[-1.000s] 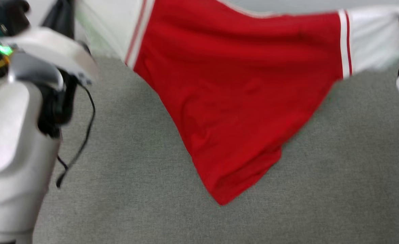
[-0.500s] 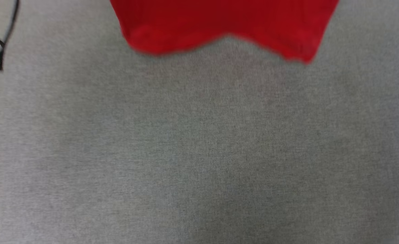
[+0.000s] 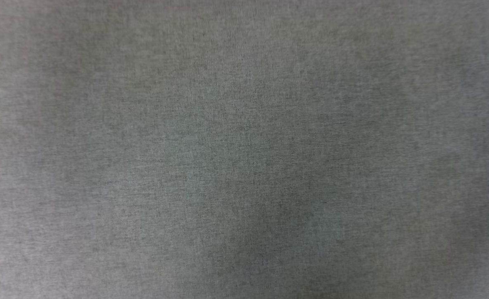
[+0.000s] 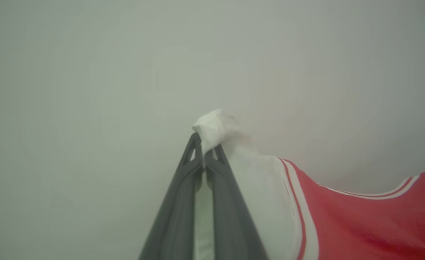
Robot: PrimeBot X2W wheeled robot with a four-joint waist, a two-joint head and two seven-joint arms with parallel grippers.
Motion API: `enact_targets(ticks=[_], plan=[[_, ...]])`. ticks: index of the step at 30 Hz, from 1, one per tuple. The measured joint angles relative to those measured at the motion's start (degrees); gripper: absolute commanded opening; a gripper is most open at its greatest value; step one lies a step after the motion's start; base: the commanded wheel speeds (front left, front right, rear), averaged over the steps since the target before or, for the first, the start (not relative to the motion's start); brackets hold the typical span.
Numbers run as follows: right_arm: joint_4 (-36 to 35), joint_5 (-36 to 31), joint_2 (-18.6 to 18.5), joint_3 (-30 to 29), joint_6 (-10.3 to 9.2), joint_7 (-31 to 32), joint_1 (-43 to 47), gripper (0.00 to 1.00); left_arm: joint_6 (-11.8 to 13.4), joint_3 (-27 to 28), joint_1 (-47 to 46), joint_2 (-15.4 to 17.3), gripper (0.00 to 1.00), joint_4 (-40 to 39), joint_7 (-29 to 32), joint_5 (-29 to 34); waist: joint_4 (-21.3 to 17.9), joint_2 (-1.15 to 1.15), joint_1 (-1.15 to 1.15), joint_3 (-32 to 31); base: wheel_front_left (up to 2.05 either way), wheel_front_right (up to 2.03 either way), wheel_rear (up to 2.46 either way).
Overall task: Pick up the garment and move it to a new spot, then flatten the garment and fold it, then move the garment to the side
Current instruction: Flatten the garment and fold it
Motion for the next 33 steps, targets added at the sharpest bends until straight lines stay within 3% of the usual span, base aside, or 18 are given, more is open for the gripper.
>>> enact_targets(ticks=[11, 20, 33], plan=[[12.3, 5.3, 3.2, 9.5, 0.00, -4.0, 1.5, 0.00, -2.5, -1.0, 4.5, -5.0, 0.00, 9.9, -3.1, -2.8, 1.0, 0.00, 0.00, 3.4, 0.00, 0.00, 0.00], [14.8, 12.0, 2.3, 15.8, 0.00, -6.7, 16.3, 0.00, -3.9, 1.0, 20.1, -7.9, 0.00, 12.9, -6.3, -6.2, 1.9, 0.00, -0.01, -2.8, 0.00, 0.00, 0.00], [8.0, 19.6, -1.7, 18.5, 0.00, -11.4, 46.0, 0.00, -2.2, 9.9, 58.6, -8.2, 0.00, -5.1, -6.7, -6.7, 2.0, 0.00, -0.02, -18.6, 0.00, 0.00, 0.00]])
